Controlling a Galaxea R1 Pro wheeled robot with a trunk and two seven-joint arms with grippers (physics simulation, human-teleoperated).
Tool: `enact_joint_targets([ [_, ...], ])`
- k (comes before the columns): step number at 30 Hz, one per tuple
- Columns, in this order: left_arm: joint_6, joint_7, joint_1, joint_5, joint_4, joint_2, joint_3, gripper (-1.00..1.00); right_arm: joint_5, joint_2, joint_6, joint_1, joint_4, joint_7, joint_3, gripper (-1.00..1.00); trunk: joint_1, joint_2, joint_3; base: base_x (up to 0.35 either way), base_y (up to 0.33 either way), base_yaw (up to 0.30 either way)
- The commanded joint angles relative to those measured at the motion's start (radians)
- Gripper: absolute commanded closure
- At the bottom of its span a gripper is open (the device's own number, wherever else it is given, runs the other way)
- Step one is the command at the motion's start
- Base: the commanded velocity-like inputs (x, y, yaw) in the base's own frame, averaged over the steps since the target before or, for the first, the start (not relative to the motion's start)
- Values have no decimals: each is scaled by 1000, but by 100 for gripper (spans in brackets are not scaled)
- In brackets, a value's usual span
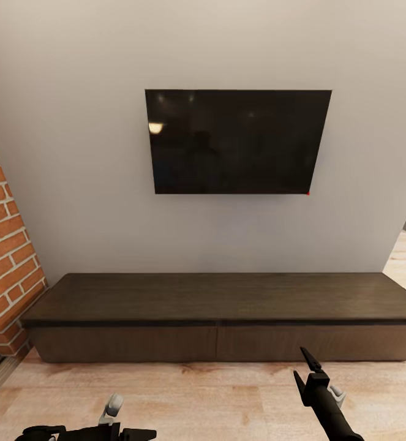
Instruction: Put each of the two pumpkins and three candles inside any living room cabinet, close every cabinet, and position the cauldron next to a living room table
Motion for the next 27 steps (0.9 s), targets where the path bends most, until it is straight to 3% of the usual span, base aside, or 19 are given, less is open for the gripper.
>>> enact_joint_targets([
  [1,7,-1,-1,3,0,0,0,-100,-11,0,9,-1,2,2,-2,-100,4,-8,-4,0,0,0],
  [10,12,-3,-19,5,-53,-6,-5,-100,-23,2,15,-1,14,10,-7,-100,38,-71,-32,0,0,0],
  [13,23,-6,-66,6,-90,-6,-5,-100,-24,1,18,-1,24,12,-6,-100,50,-92,-42,0,0,0],
  [19,34,-9,-167,23,-87,-9,-2,-100,-17,0,9,-1,34,13,-6,-100,73,-134,-61,0,0,0],
  [27,38,-17,-204,31,-86,-16,-2,-100,-17,0,4,-1,36,13,-9,-100,104,-190,-86,0,0,0],
])
